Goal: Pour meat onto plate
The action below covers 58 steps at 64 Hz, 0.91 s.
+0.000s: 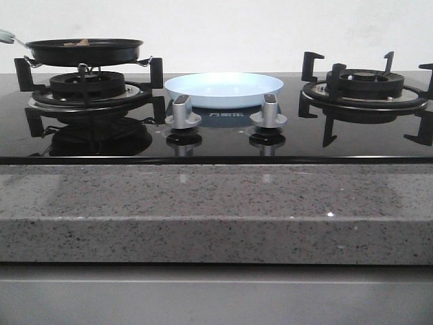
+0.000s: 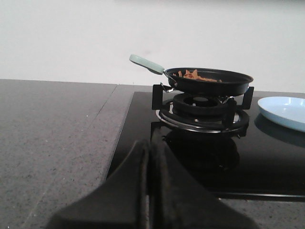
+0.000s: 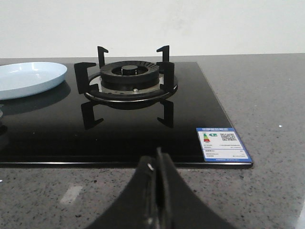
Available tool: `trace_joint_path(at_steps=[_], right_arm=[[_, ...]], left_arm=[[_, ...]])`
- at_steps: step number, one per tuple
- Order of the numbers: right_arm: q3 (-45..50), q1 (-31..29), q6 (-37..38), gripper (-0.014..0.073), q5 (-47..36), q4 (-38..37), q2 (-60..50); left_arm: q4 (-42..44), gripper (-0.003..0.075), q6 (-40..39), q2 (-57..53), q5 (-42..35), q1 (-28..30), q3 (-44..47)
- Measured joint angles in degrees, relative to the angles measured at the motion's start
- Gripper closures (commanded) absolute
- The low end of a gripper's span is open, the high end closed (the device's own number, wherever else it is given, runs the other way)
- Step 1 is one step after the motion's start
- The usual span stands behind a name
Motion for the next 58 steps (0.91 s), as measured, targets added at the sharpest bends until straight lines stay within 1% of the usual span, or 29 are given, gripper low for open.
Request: trace_joint_path(at_steps=[7,15,26,36,48,54,58], right_arm=[[0.0,0.0,0.0,0.0662,-0.48,0.0,0.0],[-2.42,0.0,0.0,0.0662,1.53,0.21,0.0],[-12.22,0.0,0.0,0.0662,7.42,0.36,0.0],[-22.39,0.0,0.0,0.0662,12.4,0.36,1.94],[-32.37,0.0,0.0,0.0662,19.93,0.39,10.11],[-35.63,0.0,0.1,0.0662,25.01,0.39,15.15],[-36.01,0.0,0.1,0.0662,26.6,0.39,17.69]], left_arm=[[-0.76,0.0741,-0.02,0.0,-2.07,0.0,-0.22],[-3.56,0.0741,-0.42,0.0,-1.49,0.0,-3.08],[-4.55,0.0741,-0.42,0.3,1.93,0.0,-12.89],[-4.04,0.0741,-0.42,4.74,8.95,0.0,-23.94],[-3.67,0.0741,-0.42,13.88,20.79,0.0,-34.91],[-3.67,0.0741,-0.42,18.38,26.04,0.0,-38.46],[-3.67,0.0741,-0.42,20.27,27.46,0.0,-38.91]])
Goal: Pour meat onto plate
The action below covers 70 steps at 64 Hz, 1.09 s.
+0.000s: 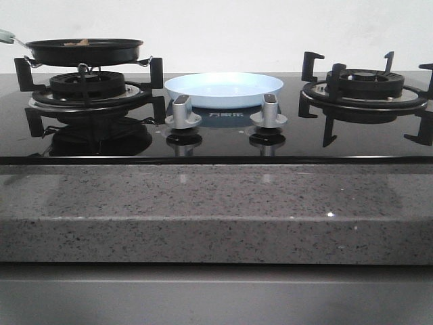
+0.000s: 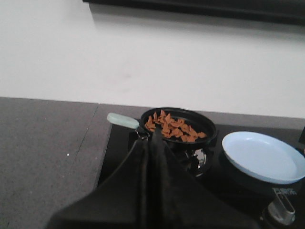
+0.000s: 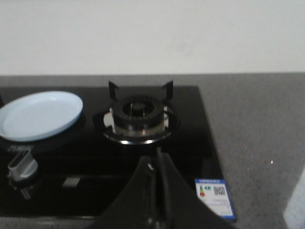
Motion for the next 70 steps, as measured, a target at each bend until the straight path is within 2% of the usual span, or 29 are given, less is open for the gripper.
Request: trace_joint_path(at_steps=[23,28,32,40,42,46,58,70], right_arm=[[2.51,0.0,-0.08,0.0662,2.33,0.09,7.47],[2.65,0.0,-0.08,0.0649,2.6,0.09,8.0],[2.65,0.0,-0.08,0.0581,2.7,0.09,8.36],[2.65,0.0,-0.08,0.0239,2.7,0.09,8.91],[2.65,0.0,-0.08,0.0153,2.73,0.09,9.27],[2.65,0.0,-0.08,0.006,2.83,0.21,10.03],[-1.91,0.66,-1.22,0.0082,6.81,2.95,16.13],[-10.36,5.52,-7.64,0.0098,8.47,8.74,26.43]], left_arm=[[-0.48,0.0739,0.0,8.04,1.76,0.0,0.36],[-0.48,0.0704,0.0,9.05,2.22,0.0,0.4],[-0.48,0.0614,0.0,10.04,2.7,0.0,0.4],[-0.23,0.03,0.39,11.48,3.74,0.0,0.4],[-0.23,0.0244,0.52,11.72,3.89,0.0,0.4],[-0.14,0.0167,0.86,12.26,4.15,0.0,0.4],[-0.1,0.0202,2.45,13.16,6.77,-0.66,0.4],[-0.3,0.0209,6.4,14.49,7.6,-9.03,0.19]])
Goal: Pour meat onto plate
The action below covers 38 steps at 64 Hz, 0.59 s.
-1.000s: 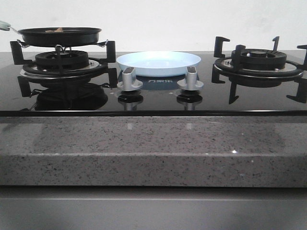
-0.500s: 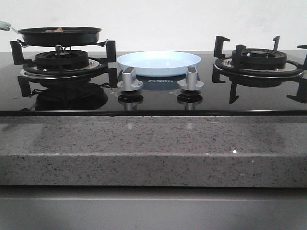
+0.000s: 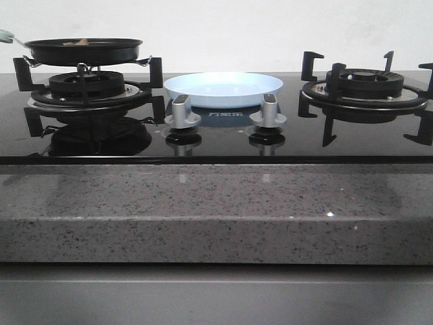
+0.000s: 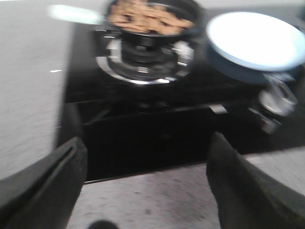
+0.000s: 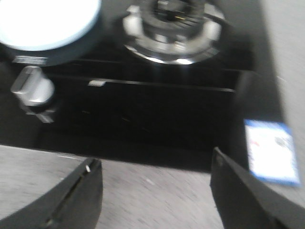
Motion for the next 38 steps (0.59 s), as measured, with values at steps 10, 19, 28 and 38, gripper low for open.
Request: trace_joint_path(at_steps=[10,19,28,38], right_arm=[[-7.24,4.88,-2.09,0.0098,0.0,2.01,10.15],[-13.52,7.66,-2.22,0.0098,0.0,1.98,20.07],[-20.36,8.38,-2.58,0.0098,0.0,2.44,29.35],[-29.07,8.38,-2.58,0.0098,0.93,2.53,39.87]], left_arm=[[0.84,0.0209,0.95,1.3,0.0,-8.7,0.0],[1.42,0.0209,1.08,2.27,0.0,-12.71,0.0],[1.57,0.0209,1.08,3.07,0.0,-13.58,0.0],[1.57,0.0209,1.08,3.33,0.0,-13.58,0.0]])
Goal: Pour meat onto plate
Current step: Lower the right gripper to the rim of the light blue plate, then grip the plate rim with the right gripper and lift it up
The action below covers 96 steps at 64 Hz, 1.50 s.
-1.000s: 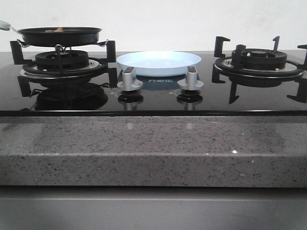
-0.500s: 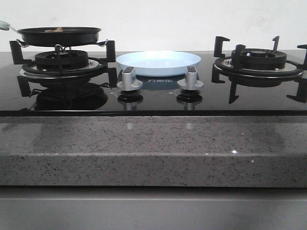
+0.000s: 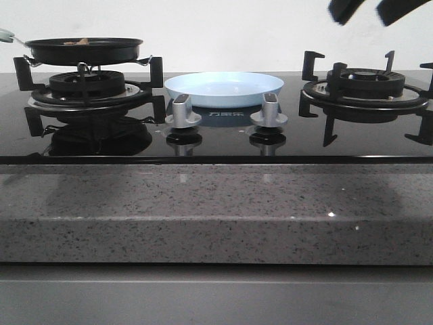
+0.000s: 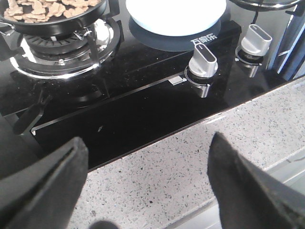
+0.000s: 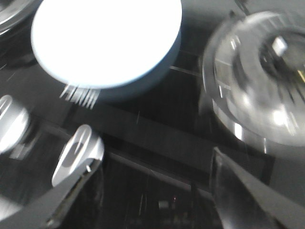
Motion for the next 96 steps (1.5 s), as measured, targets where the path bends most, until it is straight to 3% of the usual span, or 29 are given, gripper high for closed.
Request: trace_joint_path(at_steps=[61,69,96], right_arm=[[-41.38,0.0,0.0,0.0104,12.79,0.49,39.45],[-44.04,0.0,0.0,0.018,14.41,0.49,41.83],[-46.67,0.0,0.08,0.0554,16.33,0.86,43.42]], left_arm=[[0.0,0.0209,0.12,0.0,0.0,0.0,0.0],[0.0,0.0209,0.22,0.0,0.0,0.0,0.0],[0.0,0.0209,0.22,0.0,0.0,0.0,0.0]])
